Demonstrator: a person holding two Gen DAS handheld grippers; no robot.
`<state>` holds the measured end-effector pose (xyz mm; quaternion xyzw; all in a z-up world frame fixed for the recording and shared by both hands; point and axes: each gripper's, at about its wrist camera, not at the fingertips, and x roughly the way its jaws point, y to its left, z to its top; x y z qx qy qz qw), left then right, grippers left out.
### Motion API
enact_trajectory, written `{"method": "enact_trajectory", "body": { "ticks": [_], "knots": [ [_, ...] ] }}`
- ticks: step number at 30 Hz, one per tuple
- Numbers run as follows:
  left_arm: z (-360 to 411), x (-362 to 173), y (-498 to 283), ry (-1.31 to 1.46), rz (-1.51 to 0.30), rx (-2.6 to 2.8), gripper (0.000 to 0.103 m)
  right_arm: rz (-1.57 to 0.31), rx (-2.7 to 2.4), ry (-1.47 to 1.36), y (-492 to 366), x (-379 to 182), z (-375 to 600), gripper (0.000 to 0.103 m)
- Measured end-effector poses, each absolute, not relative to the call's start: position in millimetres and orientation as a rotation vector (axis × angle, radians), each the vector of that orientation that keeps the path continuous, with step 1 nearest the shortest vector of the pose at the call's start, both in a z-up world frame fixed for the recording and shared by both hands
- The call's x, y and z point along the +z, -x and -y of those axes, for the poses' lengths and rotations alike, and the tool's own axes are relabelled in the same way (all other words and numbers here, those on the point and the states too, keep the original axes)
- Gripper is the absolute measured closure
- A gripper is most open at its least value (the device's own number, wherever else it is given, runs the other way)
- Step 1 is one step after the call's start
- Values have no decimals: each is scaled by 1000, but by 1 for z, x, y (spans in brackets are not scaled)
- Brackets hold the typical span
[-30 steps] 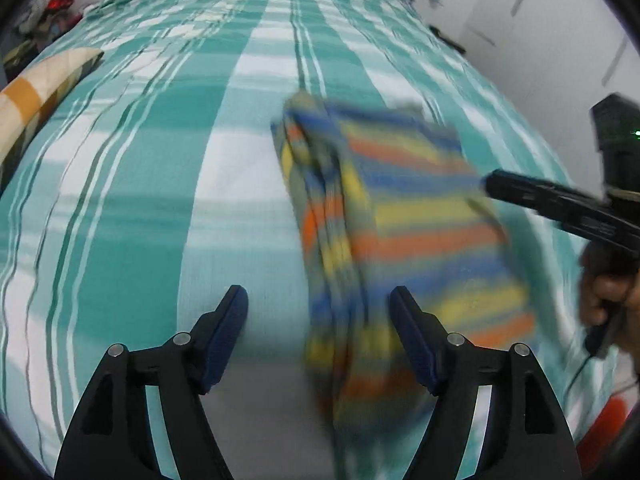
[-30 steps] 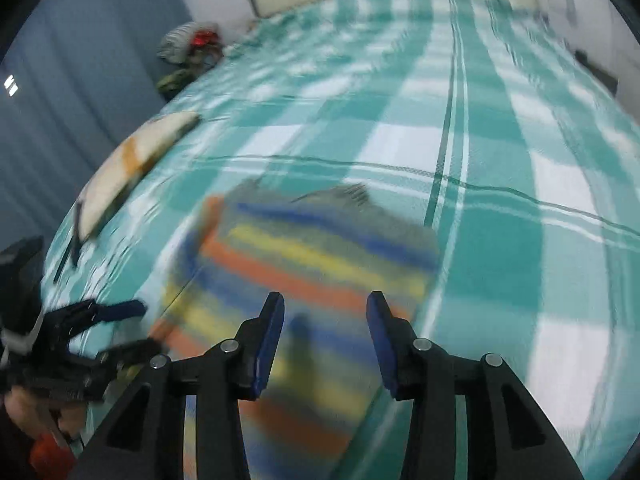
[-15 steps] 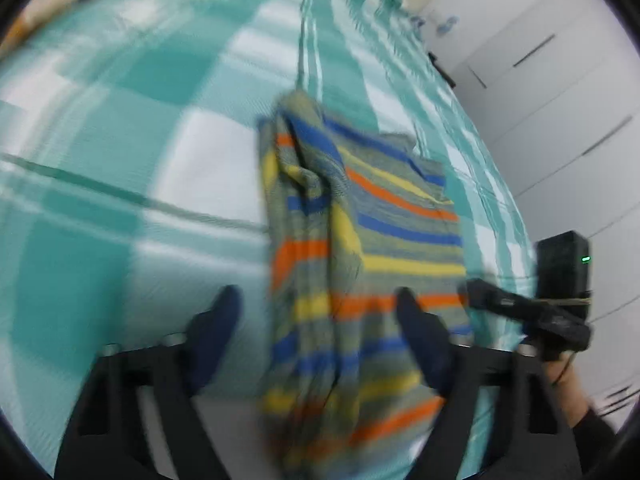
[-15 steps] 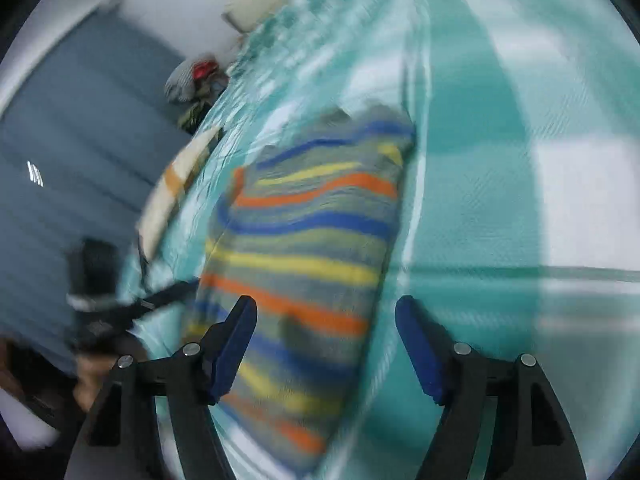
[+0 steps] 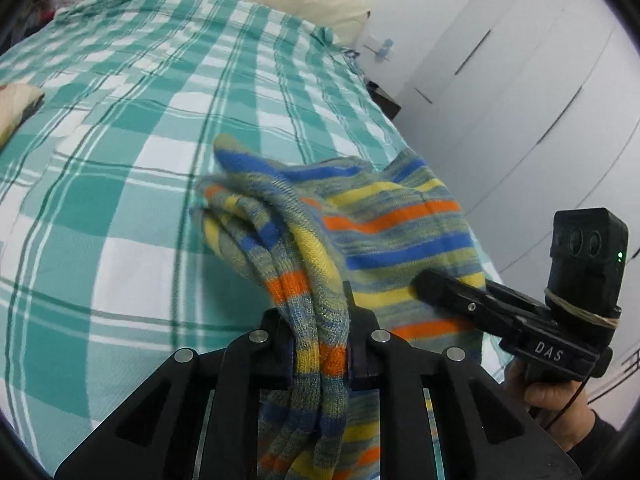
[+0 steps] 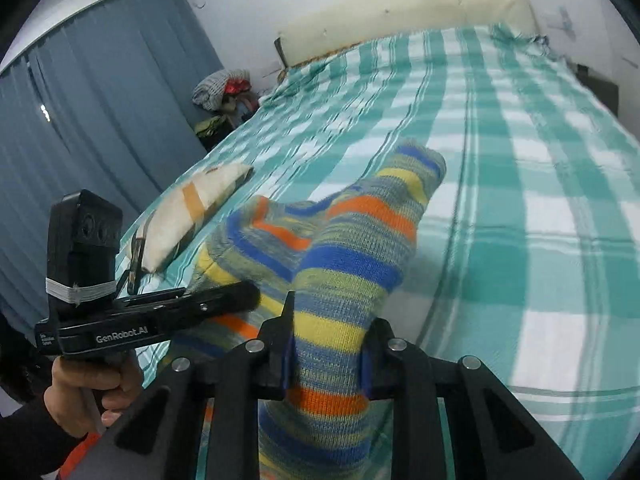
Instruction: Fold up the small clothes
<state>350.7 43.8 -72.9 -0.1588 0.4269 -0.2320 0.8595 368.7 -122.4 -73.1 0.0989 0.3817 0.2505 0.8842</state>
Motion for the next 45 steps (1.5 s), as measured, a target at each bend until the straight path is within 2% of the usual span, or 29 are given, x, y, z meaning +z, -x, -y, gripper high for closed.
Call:
{"method": "enact_trajectory", "body": {
  "ticks": [1,2,3,4,5,7,8,9,11,12,13,15,19,22,27,35,45],
  "knots": [
    [-38,-81,-355,324,-923,-473,74,-804,509,-225,-369,-73,130,77],
    [-33,-94,-360,298,-960,-440,55,-825,495,-237,-370,-79,137,75],
    [-33,-111,-363,251,-1002,-380,45,-871,471,-246,-378,-91,140,65],
    [-32,-127,-360,202,-1038,-311,42,-936,413,-240,-382,-109,150,43],
    [-35,-139,-355,159,-1067,-248,44,-969,344,-215,-381,-121,161,35],
    [-48,-144,-327,122,-1056,-201,42,-997,221,-195,-361,-140,187,35],
    [-52,-138,-312,92,-1024,-180,36,-995,209,-200,-352,-140,194,34],
    [-52,-128,-294,35,-985,-144,30,-990,190,-190,-336,-138,200,29],
    [-47,-108,-263,-72,-904,-84,4,-980,144,-130,-306,-130,200,22],
    [-43,-98,-249,-123,-854,-46,2,-974,139,-108,-292,-125,195,18],
    [-38,-88,-237,-159,-818,-4,1,-974,139,-89,-279,-119,187,12],
    [-34,-77,-227,-180,-823,61,1,-971,149,-65,-257,-108,172,7],
    [-36,-61,-201,-218,-819,187,1,-922,136,-26,-214,-84,145,3],
    [-46,-63,-189,-128,-952,107,1,-925,122,10,-194,-72,129,3],
    [-61,-61,-173,58,-1023,28,1,-958,110,29,-177,-62,114,3],
    [-47,-30,-163,-53,-955,29,1,-958,82,6,-168,-46,117,3],
    [-57,-12,-164,-51,-924,61,1,-943,47,6,-165,-23,125,3]
  ]
}}
